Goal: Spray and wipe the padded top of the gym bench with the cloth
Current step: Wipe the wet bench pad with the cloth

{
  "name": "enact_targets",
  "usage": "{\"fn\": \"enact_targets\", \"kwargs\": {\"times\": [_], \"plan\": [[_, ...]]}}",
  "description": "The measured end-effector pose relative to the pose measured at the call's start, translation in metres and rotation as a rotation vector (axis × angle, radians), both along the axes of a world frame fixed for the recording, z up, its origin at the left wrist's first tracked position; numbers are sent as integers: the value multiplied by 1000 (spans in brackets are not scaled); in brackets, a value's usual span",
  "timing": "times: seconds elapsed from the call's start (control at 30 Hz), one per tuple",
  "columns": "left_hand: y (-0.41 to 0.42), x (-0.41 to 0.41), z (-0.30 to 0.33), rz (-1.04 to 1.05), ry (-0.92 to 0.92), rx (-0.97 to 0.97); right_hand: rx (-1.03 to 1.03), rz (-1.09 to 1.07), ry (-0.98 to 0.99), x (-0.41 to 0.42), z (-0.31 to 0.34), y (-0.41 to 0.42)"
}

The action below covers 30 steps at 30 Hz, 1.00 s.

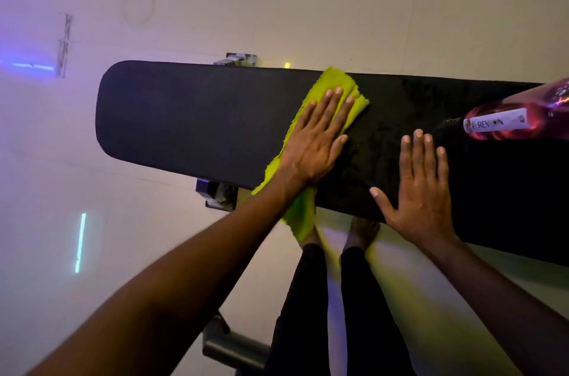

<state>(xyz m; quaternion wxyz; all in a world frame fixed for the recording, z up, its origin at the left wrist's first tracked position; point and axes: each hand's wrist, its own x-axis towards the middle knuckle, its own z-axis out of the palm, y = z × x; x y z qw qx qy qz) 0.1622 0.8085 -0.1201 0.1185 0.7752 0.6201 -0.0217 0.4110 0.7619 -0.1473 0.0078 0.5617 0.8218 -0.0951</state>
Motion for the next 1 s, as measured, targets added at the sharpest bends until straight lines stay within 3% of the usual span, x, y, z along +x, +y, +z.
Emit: {"fn": "enact_targets", "kwargs": {"times": [0.13,0.37,0.6,0.73,0.83,1.0], "plan": [[-42,35,6,158,-27,-32,2,-33,2,17,4,-6],[56,69,2,-145,8,-24,31,4,-15,40,-1,-1],[0,75,3,162,-10,-44,32,19,6,52,-2,1],[18,102,5,-6,-49,-51,33,12,15,52,-3,0],[47,84,2,-110,18,-33,22,24,17,54,-4,1],[-3,57,2,129,4,-27,-8,6,14,51,2,-1]]}}
